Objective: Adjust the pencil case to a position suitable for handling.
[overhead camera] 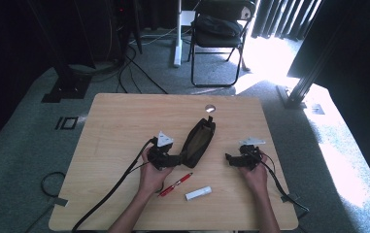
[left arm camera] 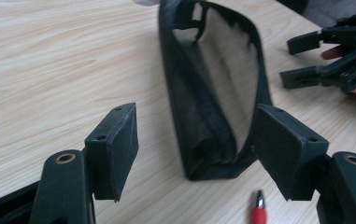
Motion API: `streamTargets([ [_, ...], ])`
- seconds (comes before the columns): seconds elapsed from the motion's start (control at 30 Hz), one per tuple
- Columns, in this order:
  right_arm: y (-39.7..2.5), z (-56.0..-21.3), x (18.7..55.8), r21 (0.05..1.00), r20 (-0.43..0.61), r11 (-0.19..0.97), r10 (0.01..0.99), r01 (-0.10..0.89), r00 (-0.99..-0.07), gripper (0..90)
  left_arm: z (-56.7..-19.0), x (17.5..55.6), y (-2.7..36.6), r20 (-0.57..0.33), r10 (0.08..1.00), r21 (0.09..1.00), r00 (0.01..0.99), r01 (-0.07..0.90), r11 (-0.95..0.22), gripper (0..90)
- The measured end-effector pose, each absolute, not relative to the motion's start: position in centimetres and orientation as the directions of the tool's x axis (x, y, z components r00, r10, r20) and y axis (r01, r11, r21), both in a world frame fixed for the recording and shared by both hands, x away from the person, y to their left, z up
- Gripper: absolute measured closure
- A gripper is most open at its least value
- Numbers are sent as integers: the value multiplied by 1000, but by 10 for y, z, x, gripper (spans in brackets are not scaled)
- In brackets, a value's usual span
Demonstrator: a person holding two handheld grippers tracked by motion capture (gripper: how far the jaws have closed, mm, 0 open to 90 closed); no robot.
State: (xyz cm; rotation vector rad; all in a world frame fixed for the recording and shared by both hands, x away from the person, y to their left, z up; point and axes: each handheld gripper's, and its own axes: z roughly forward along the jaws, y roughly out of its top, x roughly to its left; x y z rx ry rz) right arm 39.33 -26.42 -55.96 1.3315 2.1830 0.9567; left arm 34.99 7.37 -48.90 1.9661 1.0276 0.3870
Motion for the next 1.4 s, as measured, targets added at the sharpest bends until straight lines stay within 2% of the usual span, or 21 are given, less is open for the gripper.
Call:
streamTargets([
  [0.27,-264,-560,393,732,8,309,887,607,-461,117,-500,355,64,-71,796,780,602,530,-331,329],
  [0.7,-264,-560,393,732,8,309,888,607,-460,117,-503,359,61,-105,789,792,605,531,-301,360],
  [1.03,-264,-560,393,732,8,309,888,607,-461,116,-504,369,73,10,844,770,536,534,-348,437],
  [1.13,-264,-560,393,732,7,309,888,607,-461,116,-505,375,79,29,856,766,516,539,-351,455],
  [1.3,-264,-560,393,732,7,309,887,607,-461,116,-502,380,87,50,865,763,499,540,-356,554],
  [1.4,-264,-560,393,732,7,309,888,608,-461,117,-500,380,91,54,868,761,494,542,-356,573],
])
